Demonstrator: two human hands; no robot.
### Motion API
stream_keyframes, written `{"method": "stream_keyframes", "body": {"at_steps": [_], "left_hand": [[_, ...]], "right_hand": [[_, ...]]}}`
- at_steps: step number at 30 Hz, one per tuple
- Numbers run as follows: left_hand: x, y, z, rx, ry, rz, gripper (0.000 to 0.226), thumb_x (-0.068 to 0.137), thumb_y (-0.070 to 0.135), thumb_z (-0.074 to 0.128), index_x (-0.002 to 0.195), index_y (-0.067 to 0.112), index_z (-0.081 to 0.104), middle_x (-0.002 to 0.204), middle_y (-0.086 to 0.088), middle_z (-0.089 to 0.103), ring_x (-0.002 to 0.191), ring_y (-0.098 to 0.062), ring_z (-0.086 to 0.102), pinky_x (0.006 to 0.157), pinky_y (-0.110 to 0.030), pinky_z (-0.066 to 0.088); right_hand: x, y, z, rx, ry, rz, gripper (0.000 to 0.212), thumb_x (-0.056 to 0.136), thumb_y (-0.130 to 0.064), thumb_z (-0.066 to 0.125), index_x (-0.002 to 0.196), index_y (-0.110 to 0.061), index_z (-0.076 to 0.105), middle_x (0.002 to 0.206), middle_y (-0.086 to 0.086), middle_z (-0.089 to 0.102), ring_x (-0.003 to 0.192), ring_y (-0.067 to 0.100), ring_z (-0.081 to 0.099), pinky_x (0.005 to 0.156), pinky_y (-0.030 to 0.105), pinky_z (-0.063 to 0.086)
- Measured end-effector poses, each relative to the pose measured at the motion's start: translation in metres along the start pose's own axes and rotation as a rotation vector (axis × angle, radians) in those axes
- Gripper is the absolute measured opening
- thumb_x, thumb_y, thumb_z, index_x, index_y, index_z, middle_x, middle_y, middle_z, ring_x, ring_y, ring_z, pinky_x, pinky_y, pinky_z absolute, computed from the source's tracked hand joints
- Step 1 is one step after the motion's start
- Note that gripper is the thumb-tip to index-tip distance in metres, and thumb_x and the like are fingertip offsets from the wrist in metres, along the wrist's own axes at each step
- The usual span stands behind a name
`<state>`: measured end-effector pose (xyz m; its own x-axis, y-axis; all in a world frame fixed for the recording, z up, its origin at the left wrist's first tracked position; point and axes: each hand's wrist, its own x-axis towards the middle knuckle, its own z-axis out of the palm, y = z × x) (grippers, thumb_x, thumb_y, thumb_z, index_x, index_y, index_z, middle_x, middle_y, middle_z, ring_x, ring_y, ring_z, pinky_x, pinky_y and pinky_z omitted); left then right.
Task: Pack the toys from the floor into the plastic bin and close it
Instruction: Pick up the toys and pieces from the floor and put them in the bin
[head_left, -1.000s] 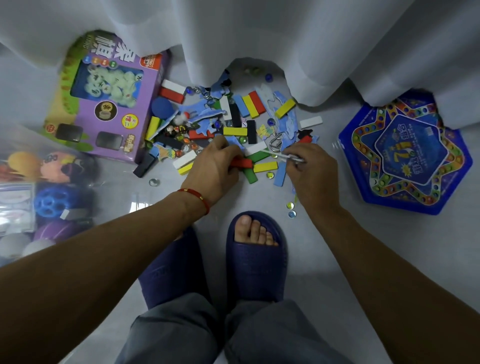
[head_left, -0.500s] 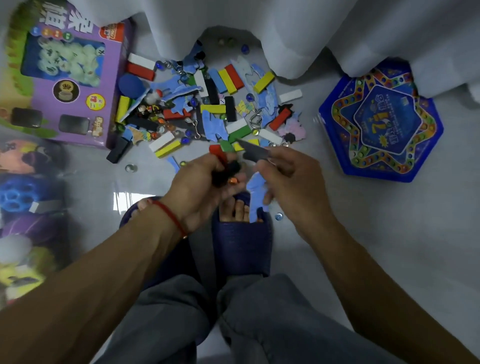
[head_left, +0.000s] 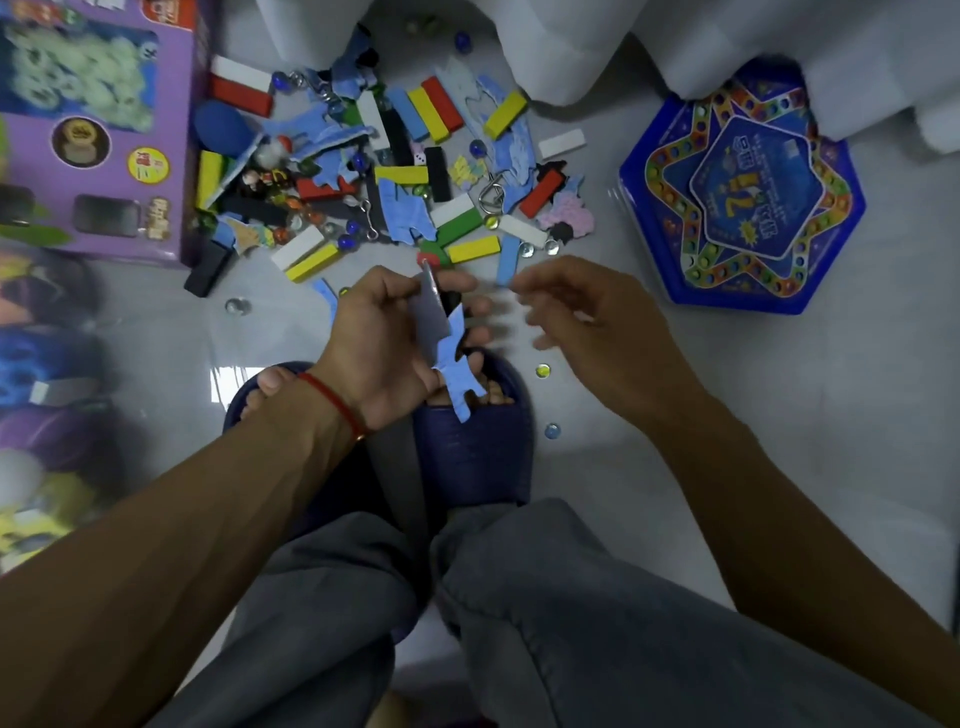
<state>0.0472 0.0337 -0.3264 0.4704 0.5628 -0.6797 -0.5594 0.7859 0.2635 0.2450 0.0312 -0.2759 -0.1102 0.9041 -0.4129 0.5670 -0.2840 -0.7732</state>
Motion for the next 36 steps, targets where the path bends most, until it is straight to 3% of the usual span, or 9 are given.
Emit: {"method": "stream_keyframes", "body": {"at_steps": [4,7,9,12,15,19,21,28,36], "left_hand": [[0.002,0.001,-0.006,0.056,0.048,0.009,0.042,0.096,0.03,0.027,0.104,0.008,0.062,0.101,-0.012,0.062,0.079,-0.027,0.056,0.067,-0.034,0.053],[0.003,0.002,-0.009,0.022,0.064,0.046,0.042,0.098,0.031,0.027,0.105,0.007,0.06,0.099,-0.012,0.062,0.081,-0.027,0.057,0.072,-0.037,0.053],[0.003,0.003,-0.011,-0.006,0.082,0.075,0.04,0.1,0.032,0.029,0.102,0.008,0.06,0.097,-0.012,0.062,0.081,-0.027,0.058,0.073,-0.038,0.053],[-0.001,0.006,-0.013,0.001,0.116,0.095,0.037,0.101,0.036,0.034,0.098,0.01,0.06,0.09,-0.01,0.06,0.075,-0.024,0.058,0.069,-0.035,0.052],[-0.008,0.01,-0.015,-0.004,0.158,0.096,0.036,0.102,0.036,0.037,0.096,0.011,0.062,0.087,-0.009,0.062,0.074,-0.022,0.059,0.07,-0.033,0.053],[-0.01,0.009,-0.015,-0.138,0.229,0.105,0.045,0.101,0.03,0.04,0.084,0.005,0.073,0.078,-0.009,0.068,0.071,-0.019,0.067,0.069,-0.026,0.058],[-0.009,0.008,-0.017,-0.201,0.24,0.106,0.047,0.101,0.028,0.042,0.081,0.003,0.076,0.077,-0.009,0.071,0.071,-0.019,0.07,0.072,-0.028,0.058],[-0.007,0.006,-0.017,-0.242,0.233,0.087,0.037,0.099,0.03,0.046,0.097,0.004,0.073,0.096,-0.014,0.067,0.079,-0.025,0.069,0.067,-0.032,0.059],[-0.005,0.006,-0.015,-0.122,0.192,0.095,0.04,0.101,0.031,0.037,0.106,0.008,0.069,0.103,-0.016,0.069,0.086,-0.027,0.069,0.082,-0.038,0.059]], "right_hand": [[-0.053,0.074,0.003,-0.332,-0.007,0.133,0.03,0.084,-0.019,0.07,0.108,-0.032,0.06,0.106,-0.009,0.055,0.083,0.002,0.058,0.076,0.032,0.053],[-0.086,0.101,0.026,-0.361,-0.058,0.114,0.042,0.079,-0.02,0.077,0.115,-0.028,0.057,0.116,-0.008,0.045,0.081,0.008,0.052,0.074,0.024,0.049],[-0.088,0.109,0.038,-0.359,-0.028,0.006,0.031,0.081,-0.011,0.075,0.107,-0.018,0.06,0.112,-0.007,0.045,0.084,0.007,0.047,0.073,0.013,0.04],[-0.069,0.108,0.041,-0.36,0.088,-0.073,0.008,0.087,-0.007,0.069,0.087,-0.011,0.062,0.095,-0.003,0.05,0.08,0.008,0.048,0.071,0.023,0.042],[-0.042,0.099,0.037,-0.363,0.213,-0.106,0.007,0.091,-0.01,0.068,0.097,-0.011,0.066,0.098,-0.004,0.053,0.079,0.001,0.047,0.075,0.008,0.039],[-0.018,0.093,0.046,-0.489,0.125,-0.21,0.007,0.085,-0.004,0.07,0.089,-0.007,0.065,0.095,0.008,0.055,0.078,0.019,0.057,0.072,0.039,0.052],[-0.012,0.096,0.048,-0.524,0.128,-0.22,0.007,0.084,-0.002,0.07,0.084,-0.007,0.065,0.092,0.01,0.055,0.077,0.022,0.057,0.07,0.041,0.052],[0.013,0.072,0.027,0.226,0.399,0.363,0.016,0.091,-0.01,0.063,0.1,-0.018,0.074,0.086,-0.002,0.073,0.077,0.013,0.073,0.074,0.027,0.06],[0.053,0.073,0.045,-0.383,0.418,0.045,0.021,0.093,-0.02,0.068,0.109,-0.006,0.068,0.107,0.013,0.063,0.094,0.021,0.058,0.076,0.016,0.033]]}}
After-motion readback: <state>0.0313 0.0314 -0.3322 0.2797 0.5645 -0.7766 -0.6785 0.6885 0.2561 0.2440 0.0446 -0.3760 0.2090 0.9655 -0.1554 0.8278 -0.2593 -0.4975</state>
